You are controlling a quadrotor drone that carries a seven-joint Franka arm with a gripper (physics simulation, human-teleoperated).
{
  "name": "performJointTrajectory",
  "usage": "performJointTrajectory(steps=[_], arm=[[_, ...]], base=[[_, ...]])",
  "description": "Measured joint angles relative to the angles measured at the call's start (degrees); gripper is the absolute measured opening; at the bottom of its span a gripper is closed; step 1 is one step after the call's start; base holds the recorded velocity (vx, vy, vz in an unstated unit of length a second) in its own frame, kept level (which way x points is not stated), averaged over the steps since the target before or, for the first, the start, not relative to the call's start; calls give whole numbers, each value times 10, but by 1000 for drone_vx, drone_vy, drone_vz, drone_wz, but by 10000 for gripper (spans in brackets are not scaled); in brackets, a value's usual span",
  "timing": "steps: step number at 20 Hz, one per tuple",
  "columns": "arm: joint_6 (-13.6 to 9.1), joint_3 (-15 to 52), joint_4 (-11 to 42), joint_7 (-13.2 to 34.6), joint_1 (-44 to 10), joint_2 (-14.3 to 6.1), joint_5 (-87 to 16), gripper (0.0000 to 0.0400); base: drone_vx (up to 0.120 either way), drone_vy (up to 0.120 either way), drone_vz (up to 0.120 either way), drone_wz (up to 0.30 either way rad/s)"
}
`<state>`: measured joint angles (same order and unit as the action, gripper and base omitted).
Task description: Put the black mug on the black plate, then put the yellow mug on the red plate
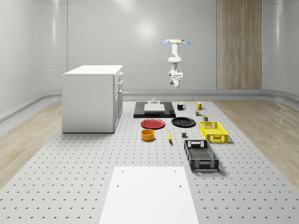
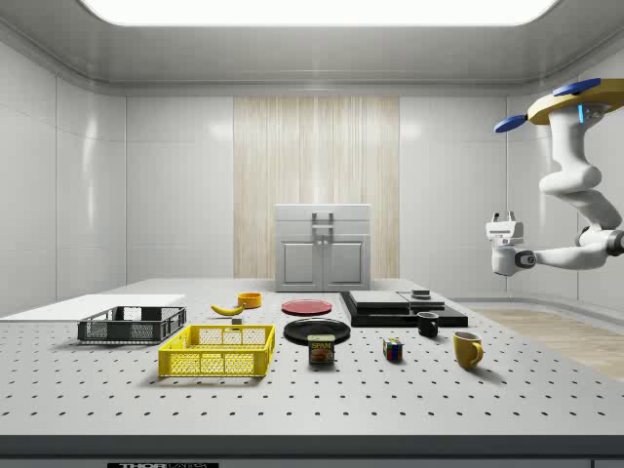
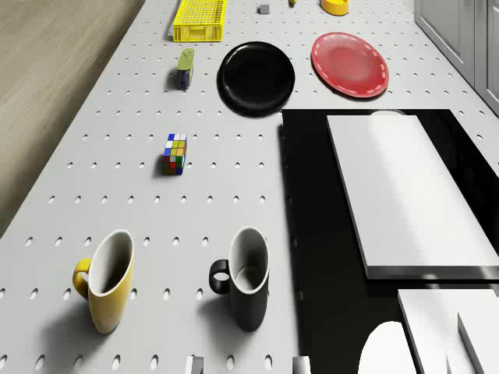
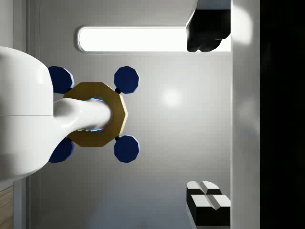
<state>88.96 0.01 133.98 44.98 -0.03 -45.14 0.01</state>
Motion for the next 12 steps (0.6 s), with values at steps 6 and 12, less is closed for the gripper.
performJointTrajectory(steps=[6, 12], arm=[[-56, 1, -73, -1, -2, 14, 1, 400], [-93, 1, -135, -1, -3, 37, 1, 400]], base=[[0, 0, 0, 0], [0, 0, 0, 0]])
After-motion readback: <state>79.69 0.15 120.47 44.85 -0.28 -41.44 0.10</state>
